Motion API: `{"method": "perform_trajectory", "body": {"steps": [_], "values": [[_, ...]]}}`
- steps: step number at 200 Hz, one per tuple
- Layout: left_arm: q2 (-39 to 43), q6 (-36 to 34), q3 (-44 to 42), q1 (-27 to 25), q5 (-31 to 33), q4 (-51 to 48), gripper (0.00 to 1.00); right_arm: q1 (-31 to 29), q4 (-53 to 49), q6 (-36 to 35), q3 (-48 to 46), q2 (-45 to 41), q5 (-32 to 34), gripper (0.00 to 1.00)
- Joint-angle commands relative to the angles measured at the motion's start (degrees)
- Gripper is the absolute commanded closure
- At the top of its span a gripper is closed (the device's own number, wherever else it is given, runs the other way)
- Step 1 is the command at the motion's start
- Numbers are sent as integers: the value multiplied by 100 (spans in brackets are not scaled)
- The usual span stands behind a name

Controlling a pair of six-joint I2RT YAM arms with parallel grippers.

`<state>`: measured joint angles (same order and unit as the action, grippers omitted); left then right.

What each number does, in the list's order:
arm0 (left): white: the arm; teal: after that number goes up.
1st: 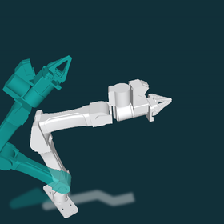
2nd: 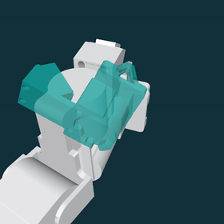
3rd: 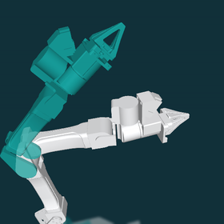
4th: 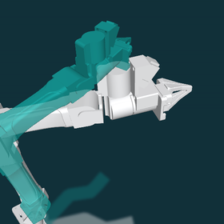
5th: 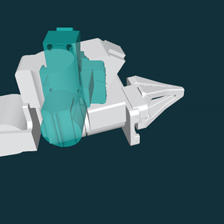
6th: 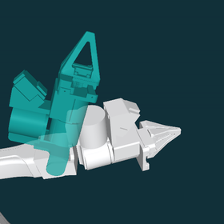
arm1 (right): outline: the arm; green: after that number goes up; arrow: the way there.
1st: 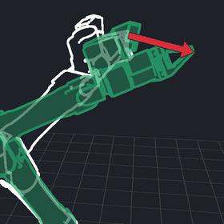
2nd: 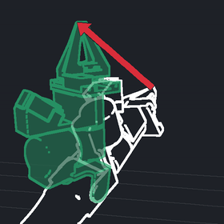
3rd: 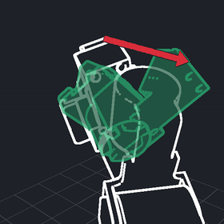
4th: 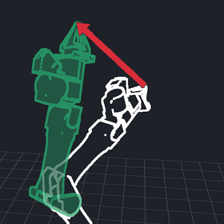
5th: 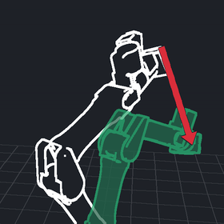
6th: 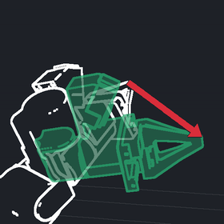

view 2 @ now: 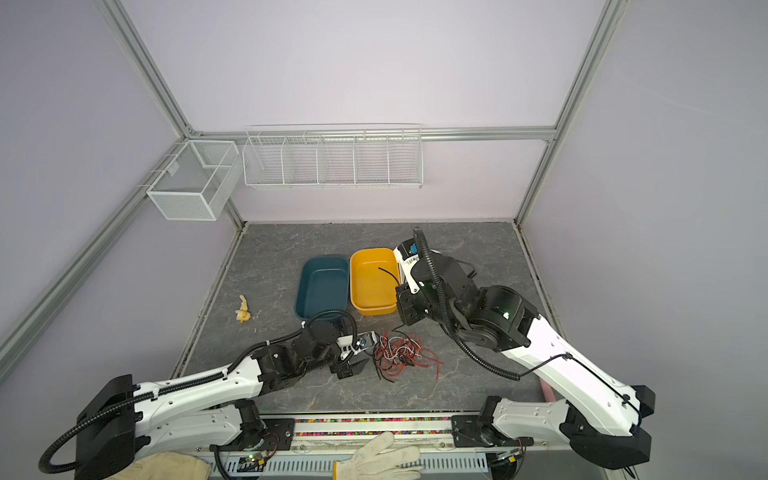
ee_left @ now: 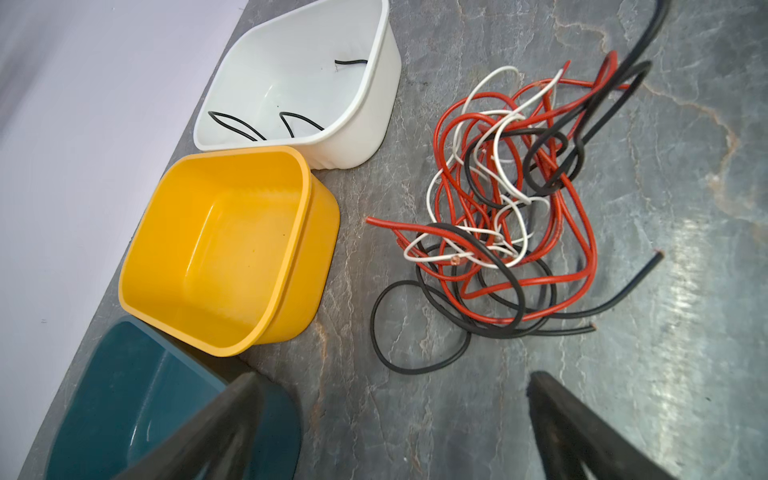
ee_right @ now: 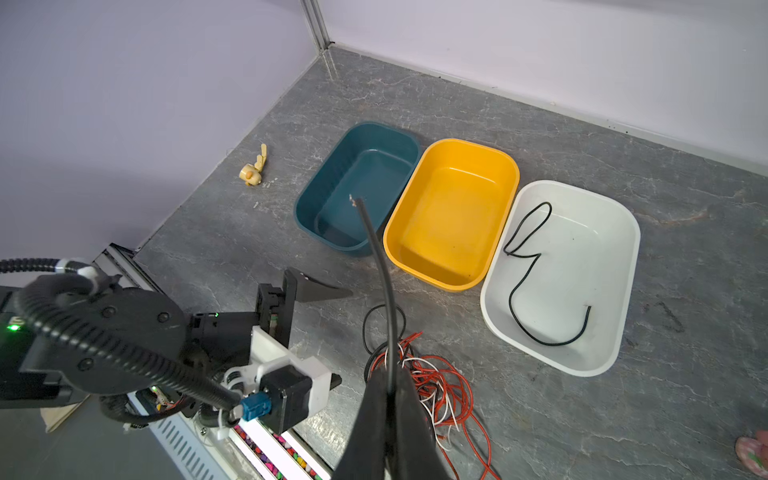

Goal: Untangle the cables
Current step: 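Lift the black cable high with the right gripper, pulling it from the pile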

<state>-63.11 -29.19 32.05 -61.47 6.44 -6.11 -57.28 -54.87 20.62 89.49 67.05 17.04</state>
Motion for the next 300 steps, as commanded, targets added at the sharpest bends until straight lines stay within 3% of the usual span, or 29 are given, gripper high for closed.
{"method": "perform_trajectory", "body": {"steps": [1,133,192,256,300], "values": [[41,-115,200,-24,42,-57,1,-42,-188,-195,323,127,-25,93],[-46,-153,214,-40,66,-114,1,-42,-977,-743,2748,1006,171,93],[-57,-157,214,-40,77,-110,1,45,-1063,-1032,3302,1202,575,93],[-76,-150,214,-39,86,-123,1,187,-1728,-1220,5189,1976,533,93],[-74,-157,207,-36,99,-127,1,449,-1549,-1355,5259,2012,509,93]]}}
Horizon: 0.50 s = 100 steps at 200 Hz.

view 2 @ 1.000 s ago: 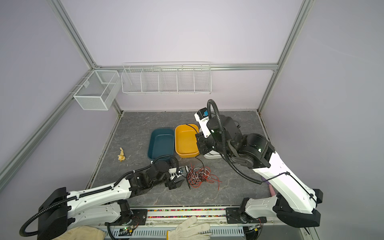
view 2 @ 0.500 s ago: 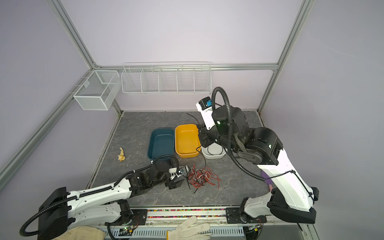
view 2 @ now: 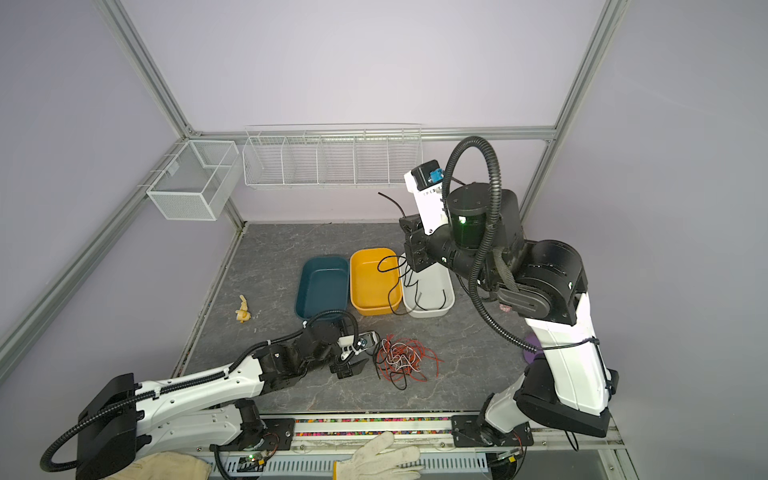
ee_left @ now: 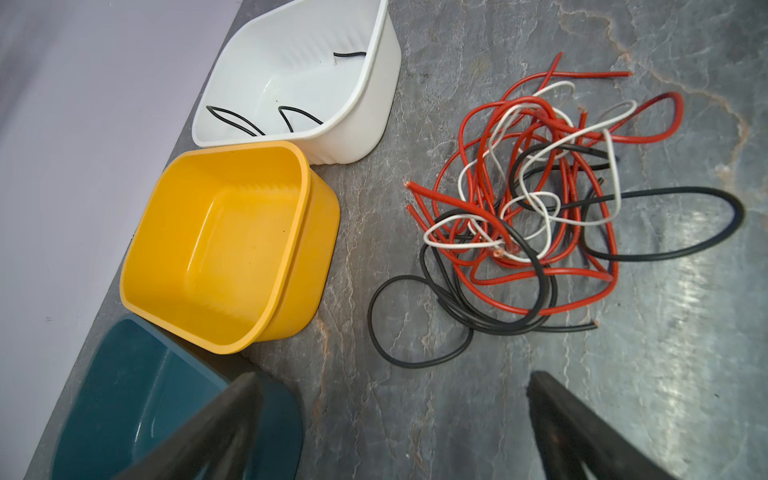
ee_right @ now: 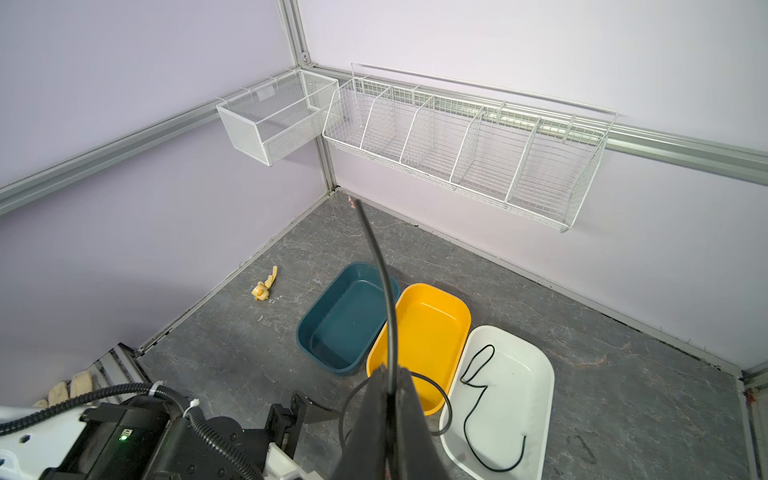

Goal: Untangle the cables
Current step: 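Lift the black cable high with the right gripper, pulling it from the pile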

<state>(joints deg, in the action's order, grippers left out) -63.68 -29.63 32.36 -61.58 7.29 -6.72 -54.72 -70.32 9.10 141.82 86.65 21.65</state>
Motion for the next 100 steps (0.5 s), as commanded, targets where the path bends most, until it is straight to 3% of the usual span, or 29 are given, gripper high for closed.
{"method": "perform_trajectory", "body": {"steps": [1,100], "values": [[-19,-109,175,-27,16,-66,1,209,3,-201,19,52,36,93],[49,-111,157,-34,35,-31,1,1580,338,-18,-346,122,-960,93]]}}
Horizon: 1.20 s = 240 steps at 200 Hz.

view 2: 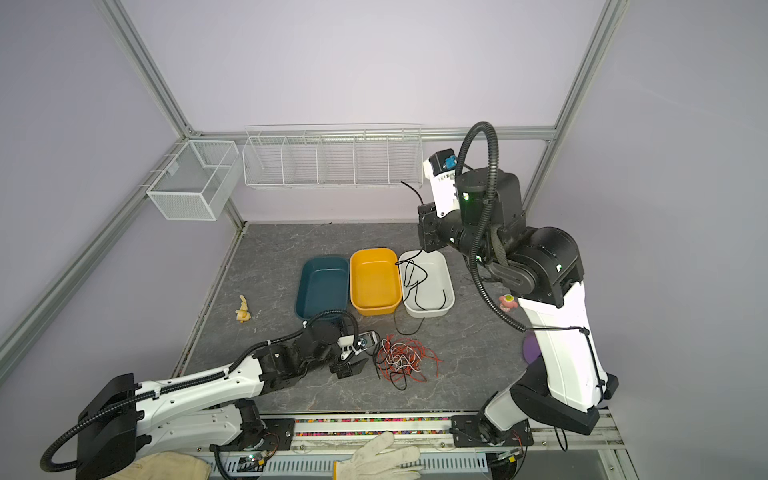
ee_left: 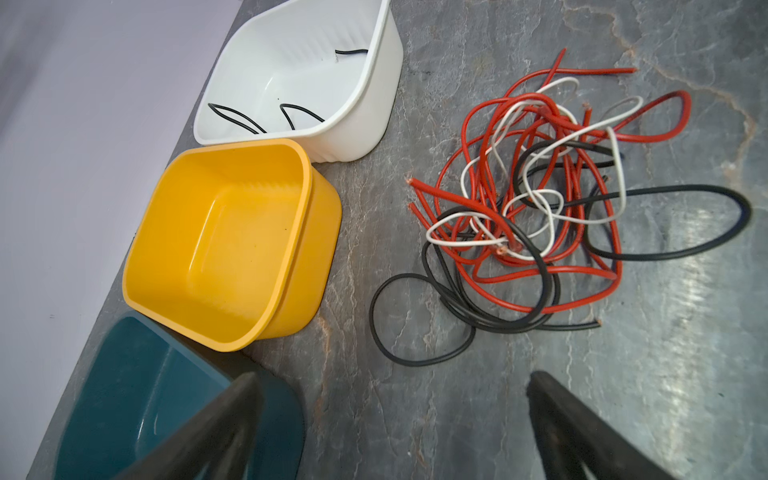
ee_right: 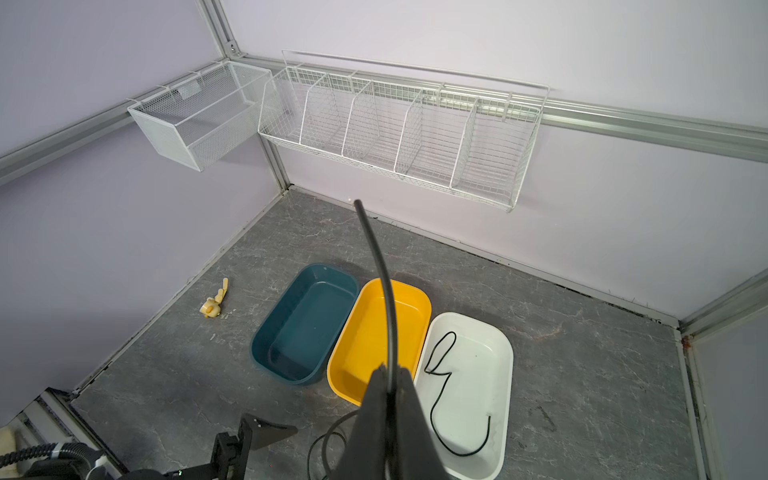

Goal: Untangle the cables
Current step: 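Lift the black cable high with the right gripper, pulling it from the pile, then lower the black cable with the right gripper over the white tub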

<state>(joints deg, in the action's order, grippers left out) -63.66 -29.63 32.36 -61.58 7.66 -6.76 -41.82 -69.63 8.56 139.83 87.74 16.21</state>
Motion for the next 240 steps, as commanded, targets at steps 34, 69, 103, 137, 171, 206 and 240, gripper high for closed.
{"method": "perform_trajectory", "body": {"steps": [34,69,103,137,171,206,240], "values": [[45,-110,157,-27,-1,-23,1,700,513,97,-396,-56,-656,93],[44,-69,170,-37,-1,-35,1,1154,806,266,-724,-57,-809,93],[42,-85,170,-30,-11,-53,1,1605,1174,561,-1131,-12,-1103,93],[24,-64,184,-31,-37,-64,1,1925,1577,817,-1510,58,-1313,93],[-5,-61,205,-33,-63,-91,1,2287,1936,1139,-2019,117,-1687,93],[-24,-46,212,-36,-92,-87,1,2585,2383,1453,-2711,51,-2073,93],[-72,-39,236,-38,-116,-115,1,2635,2610,1555,-3187,97,-2085,93]]}}
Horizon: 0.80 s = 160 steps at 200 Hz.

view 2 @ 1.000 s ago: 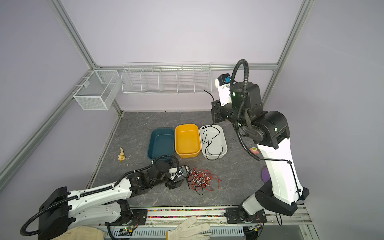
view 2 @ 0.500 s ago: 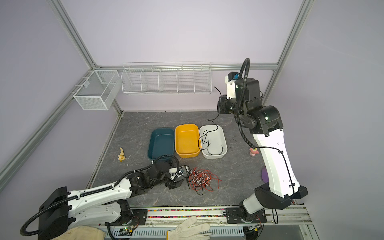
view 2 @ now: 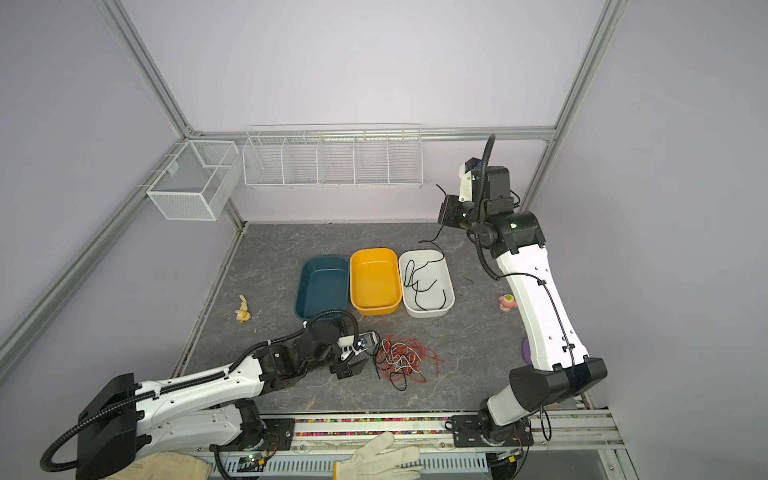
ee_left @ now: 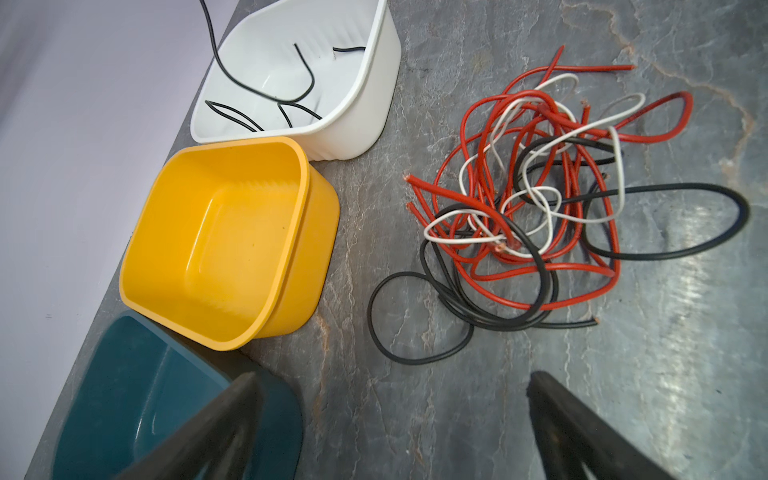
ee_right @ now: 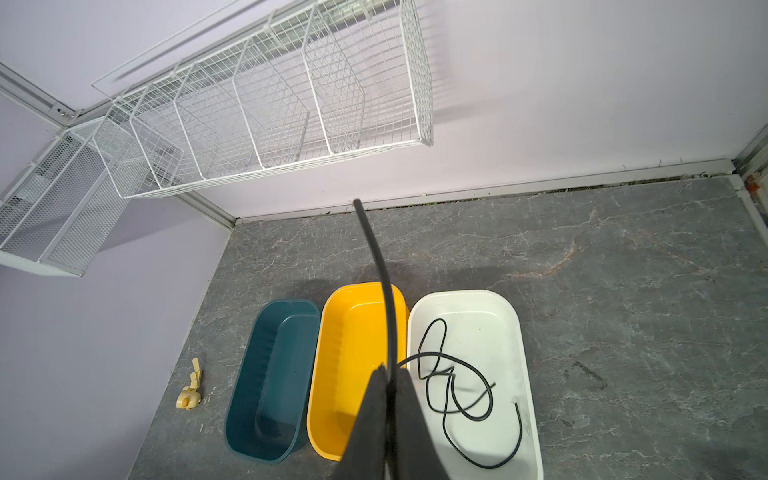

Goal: Untangle the cables
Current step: 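Lower the black cable with the right gripper over the white tub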

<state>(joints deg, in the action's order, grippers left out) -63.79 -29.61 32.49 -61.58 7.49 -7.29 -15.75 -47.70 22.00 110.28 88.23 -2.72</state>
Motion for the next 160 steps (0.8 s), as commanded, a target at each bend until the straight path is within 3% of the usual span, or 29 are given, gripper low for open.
{"method": "perform_trajectory", "body": {"steps": [1,84,160], "values": [[-52,-43,223,-38,-98,-62,1,24,423,214,-247,52,-193,93],[-105,-28,232,-49,-107,-71,1,28,986,409,-1892,172,-387,93],[-162,-18,240,-64,-99,-80,1,-54,1075,476,-2782,553,-464,93]]}}
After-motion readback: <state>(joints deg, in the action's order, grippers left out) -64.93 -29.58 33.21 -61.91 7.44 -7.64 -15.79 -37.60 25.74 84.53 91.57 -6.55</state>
